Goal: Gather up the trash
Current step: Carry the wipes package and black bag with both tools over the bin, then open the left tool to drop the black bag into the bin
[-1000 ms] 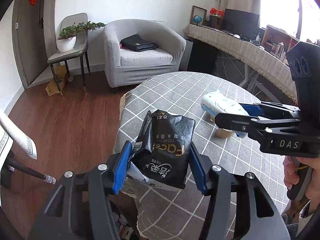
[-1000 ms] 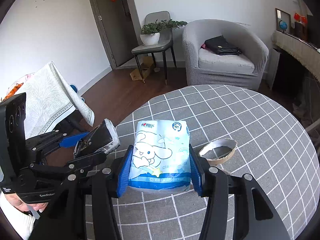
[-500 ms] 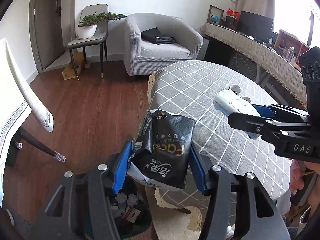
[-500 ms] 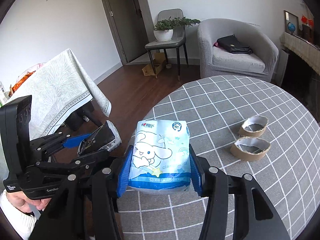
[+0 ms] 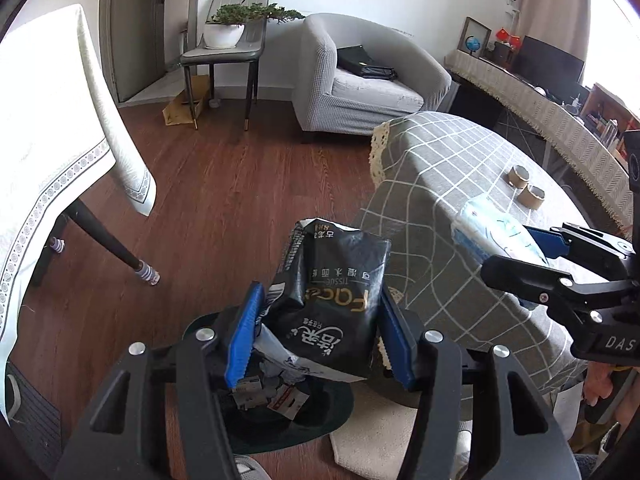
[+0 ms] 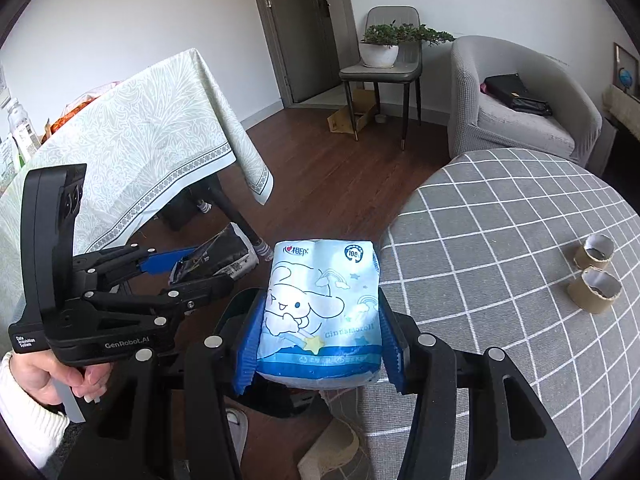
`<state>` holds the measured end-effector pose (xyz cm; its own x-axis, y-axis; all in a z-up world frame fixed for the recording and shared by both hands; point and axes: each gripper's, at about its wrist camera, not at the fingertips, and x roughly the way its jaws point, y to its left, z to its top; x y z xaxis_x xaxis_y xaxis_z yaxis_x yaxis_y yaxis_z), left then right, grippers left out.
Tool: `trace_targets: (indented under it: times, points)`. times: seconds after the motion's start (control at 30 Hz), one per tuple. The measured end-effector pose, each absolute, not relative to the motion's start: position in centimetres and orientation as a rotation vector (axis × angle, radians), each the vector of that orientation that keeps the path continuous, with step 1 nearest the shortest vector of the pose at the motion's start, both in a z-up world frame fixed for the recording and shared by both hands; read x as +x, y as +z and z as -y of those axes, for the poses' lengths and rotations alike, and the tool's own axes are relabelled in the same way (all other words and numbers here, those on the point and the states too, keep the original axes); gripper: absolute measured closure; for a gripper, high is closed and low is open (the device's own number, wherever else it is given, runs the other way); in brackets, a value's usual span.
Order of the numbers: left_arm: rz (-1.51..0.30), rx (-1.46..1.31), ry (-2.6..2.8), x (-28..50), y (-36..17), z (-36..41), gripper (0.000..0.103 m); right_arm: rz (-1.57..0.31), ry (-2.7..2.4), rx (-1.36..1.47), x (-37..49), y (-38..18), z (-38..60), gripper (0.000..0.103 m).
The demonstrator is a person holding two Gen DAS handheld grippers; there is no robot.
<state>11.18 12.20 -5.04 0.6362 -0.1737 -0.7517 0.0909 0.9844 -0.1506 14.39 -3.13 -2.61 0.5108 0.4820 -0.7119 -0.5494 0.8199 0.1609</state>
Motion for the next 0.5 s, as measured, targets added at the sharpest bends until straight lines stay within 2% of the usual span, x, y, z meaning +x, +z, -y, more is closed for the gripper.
trace_targets:
  times: [0.5]
  points:
    - [-1.077,-0.085,-0.056,11.7,-12.7,-17.3,0.044,-0.882,0.673,-0.154,15.4,-4.9,-2.5,0.051]
